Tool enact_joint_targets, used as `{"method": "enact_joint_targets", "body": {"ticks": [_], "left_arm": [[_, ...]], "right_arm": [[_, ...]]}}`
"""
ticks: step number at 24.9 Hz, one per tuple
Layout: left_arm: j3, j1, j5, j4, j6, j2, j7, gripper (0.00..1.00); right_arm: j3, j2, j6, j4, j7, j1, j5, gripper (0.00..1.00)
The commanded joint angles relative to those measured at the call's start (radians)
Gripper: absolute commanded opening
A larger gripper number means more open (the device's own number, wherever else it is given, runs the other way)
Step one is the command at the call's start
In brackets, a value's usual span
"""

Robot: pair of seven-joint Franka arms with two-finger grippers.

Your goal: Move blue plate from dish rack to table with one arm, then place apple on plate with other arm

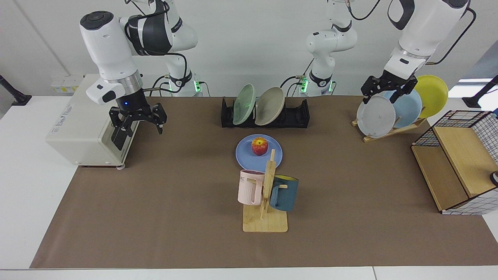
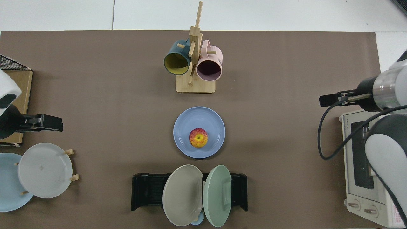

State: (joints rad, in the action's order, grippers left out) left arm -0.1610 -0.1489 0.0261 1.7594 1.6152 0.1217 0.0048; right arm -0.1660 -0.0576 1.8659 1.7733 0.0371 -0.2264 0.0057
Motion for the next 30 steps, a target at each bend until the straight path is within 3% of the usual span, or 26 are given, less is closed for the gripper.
{"method": "enact_joint_targets", "body": {"ticks": [1, 16, 20, 22, 24, 30], "left_arm": [[0.005, -0.003, 0.003, 0.005, 0.008, 0.007, 0.011, 1.0], [0.005, -0.004, 0.003, 0.006, 0.011, 0.007, 0.012, 1.0], [0.005, -0.004, 0.003, 0.006, 0.011, 0.007, 0.011, 1.0], [0.005, -0.004, 0.003, 0.009, 0.011, 0.007, 0.012, 1.0], [0.005, -0.004, 0.003, 0.011, 0.011, 0.007, 0.012, 1.0], [0.005, -0.004, 0.003, 0.011, 0.012, 0.007, 0.008, 1.0]], "right_arm": [[0.003, -0.03, -0.065, -0.02, 0.01, 0.018, -0.021, 1.0], [0.008, -0.034, -0.125, -0.025, 0.007, 0.032, -0.026, 1.0], [0.051, -0.039, -0.123, -0.023, 0.007, 0.119, -0.026, 1.0], [0.129, -0.039, -0.125, -0.025, 0.009, 0.183, -0.029, 1.0], [0.172, -0.039, -0.129, -0.025, 0.012, 0.228, -0.029, 1.0], [0.174, -0.036, -0.128, -0.025, 0.007, 0.216, -0.026, 1.0]]}}
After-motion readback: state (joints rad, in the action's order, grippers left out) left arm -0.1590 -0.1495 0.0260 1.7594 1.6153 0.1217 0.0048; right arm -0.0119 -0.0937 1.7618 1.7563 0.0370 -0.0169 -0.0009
